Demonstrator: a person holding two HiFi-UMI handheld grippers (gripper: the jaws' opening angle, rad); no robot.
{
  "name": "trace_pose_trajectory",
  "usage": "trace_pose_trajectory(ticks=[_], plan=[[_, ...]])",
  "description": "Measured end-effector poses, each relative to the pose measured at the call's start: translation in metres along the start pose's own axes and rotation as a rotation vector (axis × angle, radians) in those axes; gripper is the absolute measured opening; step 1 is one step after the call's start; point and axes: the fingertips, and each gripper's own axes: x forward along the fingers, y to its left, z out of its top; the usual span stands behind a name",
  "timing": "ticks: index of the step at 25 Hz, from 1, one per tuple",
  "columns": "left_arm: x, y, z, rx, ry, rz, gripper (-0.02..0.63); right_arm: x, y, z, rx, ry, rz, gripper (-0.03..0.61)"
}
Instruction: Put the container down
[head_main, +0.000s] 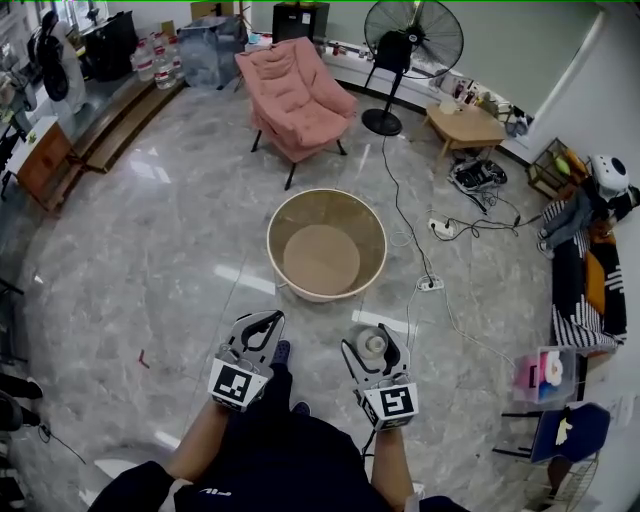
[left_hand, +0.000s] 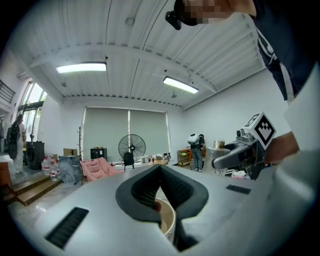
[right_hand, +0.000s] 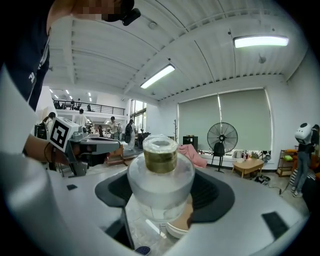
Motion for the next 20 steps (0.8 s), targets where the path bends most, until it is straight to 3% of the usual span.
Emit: trace_pose_trajectory(ticks=[4,9,20], plan=[[0.017,0.031,-0.007,0.016,0.025,0.005,0.025,0.029,0.000,0.001,-0.011,0.019,0.008,0.331],[0.039,0.055,-0.009,-0.036,-0.018,0.010,0.025,0.061,-0.018,0.009,-0.004,0.018,0.006,0.331],[0.066,0.099,-0.027,-0.039,0.037,0.028,0.025,0.113,-0.034,0.009,0.015,0.048,0.000,0.331]])
